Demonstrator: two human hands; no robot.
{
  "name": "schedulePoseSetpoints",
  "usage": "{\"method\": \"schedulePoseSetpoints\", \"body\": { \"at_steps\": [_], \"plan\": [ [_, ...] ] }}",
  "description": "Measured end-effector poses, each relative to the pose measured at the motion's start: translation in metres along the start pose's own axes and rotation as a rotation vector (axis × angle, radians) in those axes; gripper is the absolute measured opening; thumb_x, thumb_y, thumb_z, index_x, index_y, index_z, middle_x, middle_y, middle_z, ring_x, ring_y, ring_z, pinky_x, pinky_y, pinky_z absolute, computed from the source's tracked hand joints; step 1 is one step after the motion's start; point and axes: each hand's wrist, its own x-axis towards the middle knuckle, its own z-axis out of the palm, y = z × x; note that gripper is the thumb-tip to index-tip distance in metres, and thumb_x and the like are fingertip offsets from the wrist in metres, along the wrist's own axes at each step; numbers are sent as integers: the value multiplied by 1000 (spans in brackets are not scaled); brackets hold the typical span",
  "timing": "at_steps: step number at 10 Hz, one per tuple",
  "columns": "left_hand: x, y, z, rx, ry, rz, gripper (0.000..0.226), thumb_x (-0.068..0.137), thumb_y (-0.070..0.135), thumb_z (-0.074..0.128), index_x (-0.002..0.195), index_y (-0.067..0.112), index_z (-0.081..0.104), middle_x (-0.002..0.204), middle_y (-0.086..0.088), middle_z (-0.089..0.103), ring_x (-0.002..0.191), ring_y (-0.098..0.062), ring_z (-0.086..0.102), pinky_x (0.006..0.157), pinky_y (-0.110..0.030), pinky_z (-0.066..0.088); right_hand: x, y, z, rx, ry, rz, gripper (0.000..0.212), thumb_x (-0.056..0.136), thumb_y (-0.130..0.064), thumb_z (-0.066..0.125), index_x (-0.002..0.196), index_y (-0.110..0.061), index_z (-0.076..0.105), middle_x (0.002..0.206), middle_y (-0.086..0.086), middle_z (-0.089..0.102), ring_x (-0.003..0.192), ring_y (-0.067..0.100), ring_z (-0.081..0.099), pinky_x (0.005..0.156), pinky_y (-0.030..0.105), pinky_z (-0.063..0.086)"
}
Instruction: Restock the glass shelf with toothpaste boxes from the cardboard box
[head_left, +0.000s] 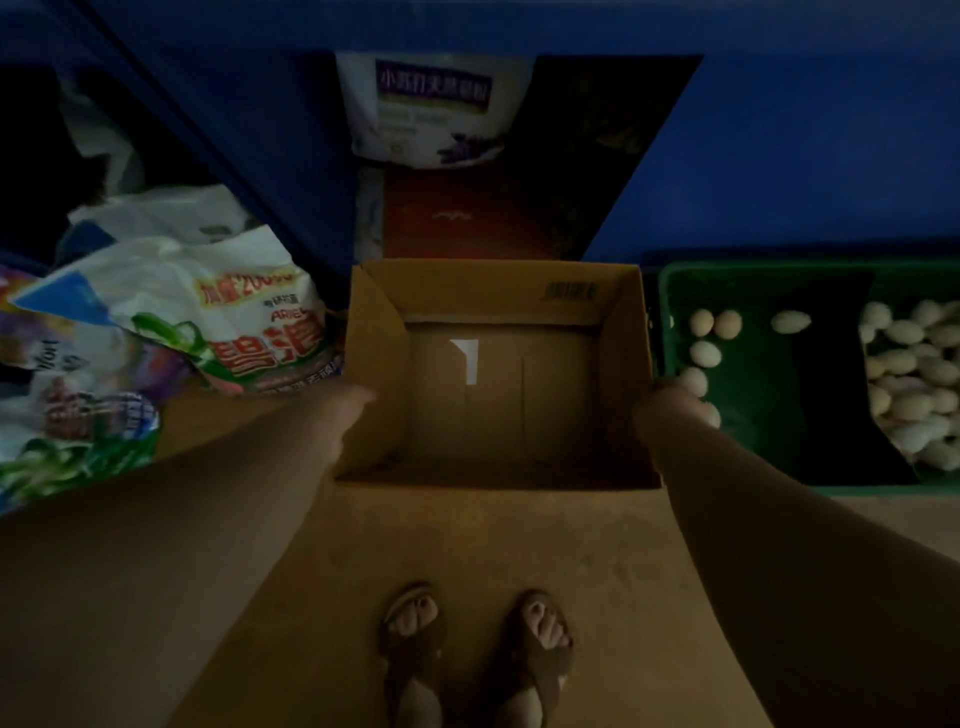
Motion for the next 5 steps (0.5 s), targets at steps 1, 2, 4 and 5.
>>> {"method": "schedulePoseSetpoints", "body": {
  "at_steps": [1,2,4,5],
  "plan": [
    [11,-1,18,57,-23,-46,50,96,21,52,143,12,37,151,-13,35,138,-32,33,109,-43,32,50,5,30,124,-53,-31,40,94,-8,48,134,-7,48,137,17,49,124,34,49,81,30,46],
    [43,-10,30,10,-10,-56,53,97,19,51,146,11,33,153,-12,30,140,-30,30,111,-41,31,50,-1,44,-104,-132,-91,41,99,-12,42,139,-9,42,144,15,42,133,30,40,93,27,43],
    [61,-26,46,-78,-57,-78,54,96,15,53,146,16,33,151,-11,35,138,-29,34,110,-42,32,85,8,71,242,-133,7,45,96,-10,45,140,-4,39,142,19,44,127,34,45,85,33,41],
    [55,-25,48,-87,-26,-74,56,95,18,54,147,16,32,150,-10,37,136,-29,36,108,-42,34,80,6,75,340,-97,14,55,94,-7,45,146,-7,27,144,21,39,129,39,43,96,41,44]
  ]
}}
